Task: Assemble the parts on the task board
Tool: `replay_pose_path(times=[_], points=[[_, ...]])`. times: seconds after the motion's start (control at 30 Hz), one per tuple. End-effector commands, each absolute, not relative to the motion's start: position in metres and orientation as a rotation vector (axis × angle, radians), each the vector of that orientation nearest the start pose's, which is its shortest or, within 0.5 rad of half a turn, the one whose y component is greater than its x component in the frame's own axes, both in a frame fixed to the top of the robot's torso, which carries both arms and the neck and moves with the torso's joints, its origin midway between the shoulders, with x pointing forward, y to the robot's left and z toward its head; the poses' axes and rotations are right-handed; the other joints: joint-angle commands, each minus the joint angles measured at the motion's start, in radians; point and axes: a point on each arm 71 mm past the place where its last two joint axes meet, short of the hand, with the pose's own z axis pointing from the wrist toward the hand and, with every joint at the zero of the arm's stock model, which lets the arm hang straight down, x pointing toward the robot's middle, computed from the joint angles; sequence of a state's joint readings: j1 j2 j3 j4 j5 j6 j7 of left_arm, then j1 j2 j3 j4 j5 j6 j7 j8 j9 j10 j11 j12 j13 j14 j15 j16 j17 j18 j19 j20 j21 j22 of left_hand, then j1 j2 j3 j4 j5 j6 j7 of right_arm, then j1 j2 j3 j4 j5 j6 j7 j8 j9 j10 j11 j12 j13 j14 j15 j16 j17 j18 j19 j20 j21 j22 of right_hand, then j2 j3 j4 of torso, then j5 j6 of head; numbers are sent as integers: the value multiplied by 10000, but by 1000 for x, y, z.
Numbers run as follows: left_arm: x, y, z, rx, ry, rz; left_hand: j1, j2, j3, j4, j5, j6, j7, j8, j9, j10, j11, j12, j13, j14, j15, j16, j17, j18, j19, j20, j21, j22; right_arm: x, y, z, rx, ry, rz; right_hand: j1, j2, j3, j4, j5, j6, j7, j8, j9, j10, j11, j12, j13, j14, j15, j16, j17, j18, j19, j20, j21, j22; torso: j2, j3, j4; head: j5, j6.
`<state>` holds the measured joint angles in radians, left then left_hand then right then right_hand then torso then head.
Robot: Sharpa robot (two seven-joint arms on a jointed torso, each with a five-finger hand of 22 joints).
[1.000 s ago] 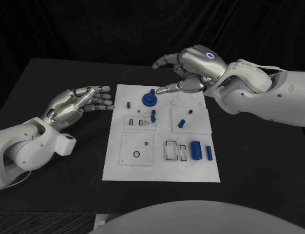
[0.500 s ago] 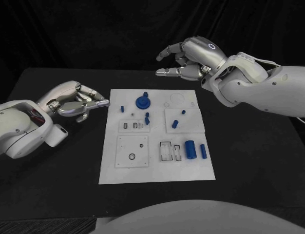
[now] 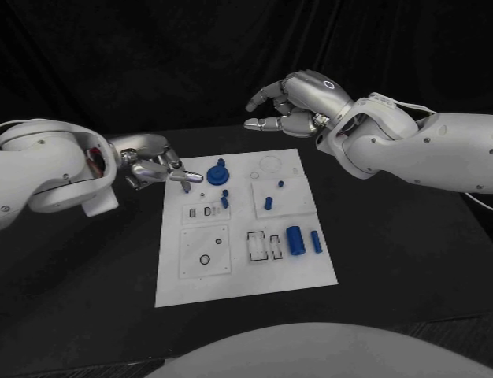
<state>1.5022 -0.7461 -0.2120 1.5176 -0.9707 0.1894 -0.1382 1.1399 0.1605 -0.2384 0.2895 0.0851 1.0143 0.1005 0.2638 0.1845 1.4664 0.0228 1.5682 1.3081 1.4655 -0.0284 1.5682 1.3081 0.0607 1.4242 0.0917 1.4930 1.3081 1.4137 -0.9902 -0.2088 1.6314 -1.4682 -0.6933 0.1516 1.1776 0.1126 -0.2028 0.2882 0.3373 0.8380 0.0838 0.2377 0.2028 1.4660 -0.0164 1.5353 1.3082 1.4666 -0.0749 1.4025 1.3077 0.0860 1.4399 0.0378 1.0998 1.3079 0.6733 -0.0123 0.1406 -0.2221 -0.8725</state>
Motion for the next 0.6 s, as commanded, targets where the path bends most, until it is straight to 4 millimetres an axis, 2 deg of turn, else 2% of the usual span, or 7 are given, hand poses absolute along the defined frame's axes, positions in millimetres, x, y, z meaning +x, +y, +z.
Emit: replay_pose_path(times=[0.03, 0.2, 0.23, 0.27, 0.33, 0.43, 0.6], points=[[496, 148, -142, 2220, 22979, -6751, -151, 52, -4, -22, 0, 68, -43, 132, 234, 1044, 36, 26, 2627, 1053, 64, 26, 2627, -142, 40, -26, 32, 679, 466, -239, -115, -2826, 12358, 7073, 185, 26, -58, -19, 253, 72, 10, -71, -19, 636, 82, -53, 2161, 603, 55, -46, 1214, 3, -16, 33, -67, 1492, -61, 163, -199, 212, -1], [505, 126, -143, 2279, 23165, -5876, -165, 118, 79, -105, 236, 89, -139, 559, 965, 1044, -59, 26, 2627, 1053, -13, 26, 2627, -142, 25, -73, 43, 729, 465, -243, -118, -2691, 12441, 6965, 205, 32, -62, -14, 286, 78, 13, -79, -22, 621, 83, -68, 2143, 601, 56, -53, 1208, 3, -17, 33, -70, 1492, -64, 243, -343, 567, -1], [507, 124, -144, 2275, 23196, -5743, -93, 96, 140, -170, 421, 266, -276, 967, 1444, 1044, -139, 26, 2627, 1053, -89, 26, 2627, -144, 42, -131, 52, 762, 465, -243, -118, -2680, 12421, 6966, 223, 33, -70, -9, 324, 84, 14, -88, -26, 604, 84, -86, 2123, 600, 57, -55, 1206, 8, -25, 34, -97, 1485, -65, 258, -363, 619, -1], [508, 121, -144, 2267, 23240, -5565, -113, 86, 159, -158, 434, 121, -289, 1168, 1801, 1044, -212, 26, 2627, 1053, -130, 26, 2627, -146, 51, -190, 53, 778, 464, -243, -118, -2672, 12399, 6971, 223, 33, -70, -9, 324, 84, 14, -88, -26, 604, 84, -86, 2123, 600, 57, -55, 1206, 8, -25, 34, -97, 1485, -66, 310, -429, 727, -1], [512, 114, -145, 2171, 23298, -5092, -80, 124, 404, -269, 431, -314, -488, 2285, 3617, 1044, -383, 26, 2627, 1053, -308, 26, 2627, -152, 86, -377, 30, 816, 464, -243, -118, -2670, 12378, 6994, 262, 36, -85, -5, 406, 95, 14, -108, -32, 596, 85, -94, 2114, 596, 58, -68, 1195, 9, -28, 35, -104, 1484, -59, 375, -522, 873, -1], [517, 108, -147, 2018, 23289, -4734, -88, 113, 520, -305, 473, -410, -542, 2505, 4143, 1044, -415, 26, 2627, 1053, -343, 26, 2627, -141, 70, -408, -7, 782, 463, -244, -119, -2655, 12407, 6998, 262, 36, -85, -5, 406, 95, 14, -108, -32, 596, 85, -94, 2114, 596, 58, -68, 1195, 9, -28, 35, -104, 1484, -42, 397, -559, 918, -1], [523, 101, -153, 1678, 23200, -4391, -22, 138, 651, -373, 620, -469, -562, 2491, 4386, 1044, -435, 26, 2627, 1053, -362, 26, 2627, -131, 46, -427, -43, 742, 461, -247, -121, -2591, 12504, 6935, 274, 44, -89, 0, 438, 100, 13, -115, -35, 580, 85, -111, 2096, 590, 58, -90, 1176, 14, -36, 36, -131, 1477, -9, 396, -585, 1000, -1]])
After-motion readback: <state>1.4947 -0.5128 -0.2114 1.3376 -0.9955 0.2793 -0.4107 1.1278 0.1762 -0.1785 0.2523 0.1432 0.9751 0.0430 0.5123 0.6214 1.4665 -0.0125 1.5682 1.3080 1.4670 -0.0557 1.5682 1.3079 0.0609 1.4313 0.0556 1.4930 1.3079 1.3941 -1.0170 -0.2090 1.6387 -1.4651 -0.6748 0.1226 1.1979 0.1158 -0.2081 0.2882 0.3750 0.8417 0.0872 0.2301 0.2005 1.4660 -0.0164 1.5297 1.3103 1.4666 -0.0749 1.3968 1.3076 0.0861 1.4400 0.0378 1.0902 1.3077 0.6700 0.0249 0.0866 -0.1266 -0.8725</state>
